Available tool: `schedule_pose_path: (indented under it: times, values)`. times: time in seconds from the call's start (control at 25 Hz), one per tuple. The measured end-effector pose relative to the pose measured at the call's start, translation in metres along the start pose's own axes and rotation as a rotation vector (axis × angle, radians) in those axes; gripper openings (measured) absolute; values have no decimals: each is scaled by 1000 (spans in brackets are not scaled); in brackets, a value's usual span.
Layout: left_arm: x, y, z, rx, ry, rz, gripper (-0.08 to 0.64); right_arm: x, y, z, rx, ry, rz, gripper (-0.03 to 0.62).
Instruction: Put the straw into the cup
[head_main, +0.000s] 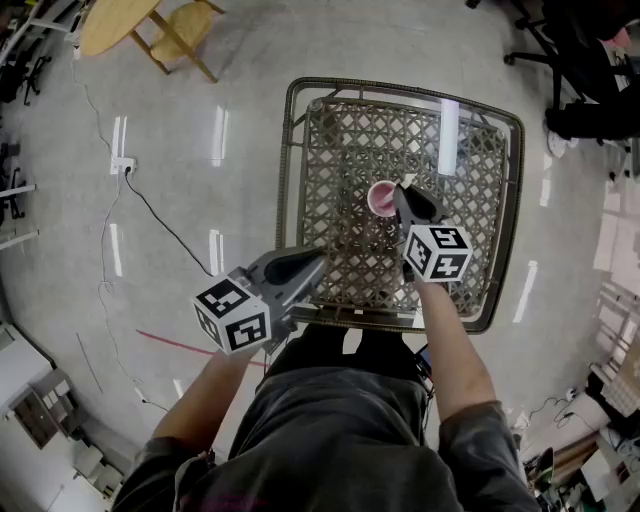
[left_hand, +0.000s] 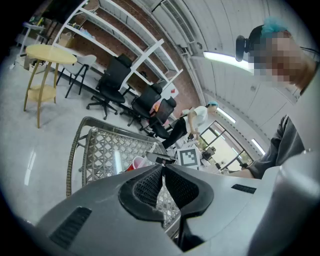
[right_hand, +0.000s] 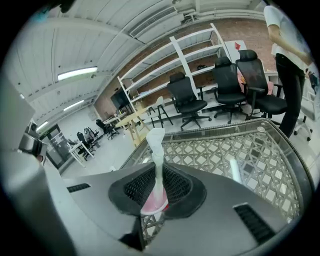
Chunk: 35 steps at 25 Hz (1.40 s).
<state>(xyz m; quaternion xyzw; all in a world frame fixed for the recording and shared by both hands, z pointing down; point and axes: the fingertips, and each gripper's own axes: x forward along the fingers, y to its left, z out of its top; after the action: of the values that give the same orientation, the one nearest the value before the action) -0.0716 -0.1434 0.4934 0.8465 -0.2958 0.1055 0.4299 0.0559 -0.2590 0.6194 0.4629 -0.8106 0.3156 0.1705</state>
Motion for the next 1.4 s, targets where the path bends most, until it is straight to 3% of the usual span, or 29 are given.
schedule_pose_path:
  times: [0.48,1.16,1.4]
  values:
    - [2,-1,1,-2,-1,-9,26,7,0,-4,-38,30,-16,44]
    - [-1,-13,8,20,-19,-16,26,-2,4,-4,-5,63,21,46]
    - [-5,-19,10,29,-28,-14,26,-15,0,0,-1,45,-3,46]
